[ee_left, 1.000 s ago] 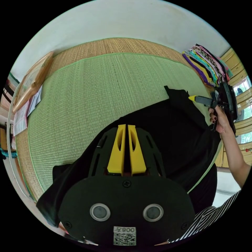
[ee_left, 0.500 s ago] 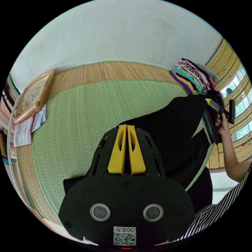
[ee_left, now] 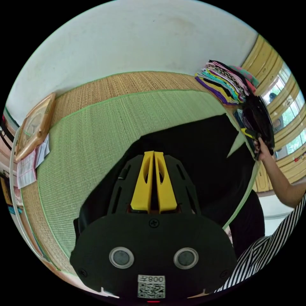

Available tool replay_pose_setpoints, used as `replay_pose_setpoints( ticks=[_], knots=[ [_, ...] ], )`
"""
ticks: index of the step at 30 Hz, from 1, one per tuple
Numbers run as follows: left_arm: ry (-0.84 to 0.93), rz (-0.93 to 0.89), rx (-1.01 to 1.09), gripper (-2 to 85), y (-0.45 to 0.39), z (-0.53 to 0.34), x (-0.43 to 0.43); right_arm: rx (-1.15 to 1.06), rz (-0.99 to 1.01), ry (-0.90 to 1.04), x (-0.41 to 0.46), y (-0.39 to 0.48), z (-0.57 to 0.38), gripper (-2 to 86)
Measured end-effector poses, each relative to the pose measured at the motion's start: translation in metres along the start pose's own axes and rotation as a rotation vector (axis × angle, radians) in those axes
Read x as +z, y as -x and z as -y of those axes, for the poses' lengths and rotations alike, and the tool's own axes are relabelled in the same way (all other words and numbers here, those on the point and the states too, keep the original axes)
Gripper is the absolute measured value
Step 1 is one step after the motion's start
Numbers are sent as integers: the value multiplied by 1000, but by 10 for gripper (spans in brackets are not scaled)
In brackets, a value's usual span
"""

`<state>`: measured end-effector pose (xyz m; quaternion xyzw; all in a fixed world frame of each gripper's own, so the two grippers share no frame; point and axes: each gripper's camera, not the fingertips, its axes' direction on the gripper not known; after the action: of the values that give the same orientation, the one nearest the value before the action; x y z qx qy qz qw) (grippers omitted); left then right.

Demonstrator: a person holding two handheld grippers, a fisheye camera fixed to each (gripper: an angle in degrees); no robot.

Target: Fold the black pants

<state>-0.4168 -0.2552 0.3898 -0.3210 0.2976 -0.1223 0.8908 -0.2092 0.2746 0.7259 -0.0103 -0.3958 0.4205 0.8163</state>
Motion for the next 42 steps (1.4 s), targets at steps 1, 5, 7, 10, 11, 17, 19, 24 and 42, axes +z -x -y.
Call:
replay_pose_setpoints(
  ticks=[1, 5, 7, 10, 11, 17, 19, 24, 42],
  knots=[
    [17, 23, 1, 1, 3, -13, -1, -22, 9, 6, 3, 9, 4, 1],
    [109, 170, -38, 1, 25, -39, 3, -128, -41, 79, 30, 68, 34, 0],
    [141, 228, -89, 1, 41, -40, 7, -160, -82, 132, 45, 90, 43, 0],
    [110, 242, -218, 2, 70, -43, 6, -191, -145, 182, 60, 125, 52, 0],
    [72, 226, -262, 2, 78, -48, 2, -198, -140, 183, 60, 139, 54, 0],
    [5, 146, -314, 2, 92, -106, -10, -380, -40, 226, 63, 243, 45, 1],
    [23, 124, -334, 2, 95, -129, -11, -469, -7, 253, 70, 288, 35, 0],
    [55, 57, -448, 2, 100, -199, -11, -739, 79, 333, 107, 444, 2, 0],
    [112, 68, -523, 1, 148, -355, -10, -937, -155, 375, 211, 776, 24, 0]
  ],
)
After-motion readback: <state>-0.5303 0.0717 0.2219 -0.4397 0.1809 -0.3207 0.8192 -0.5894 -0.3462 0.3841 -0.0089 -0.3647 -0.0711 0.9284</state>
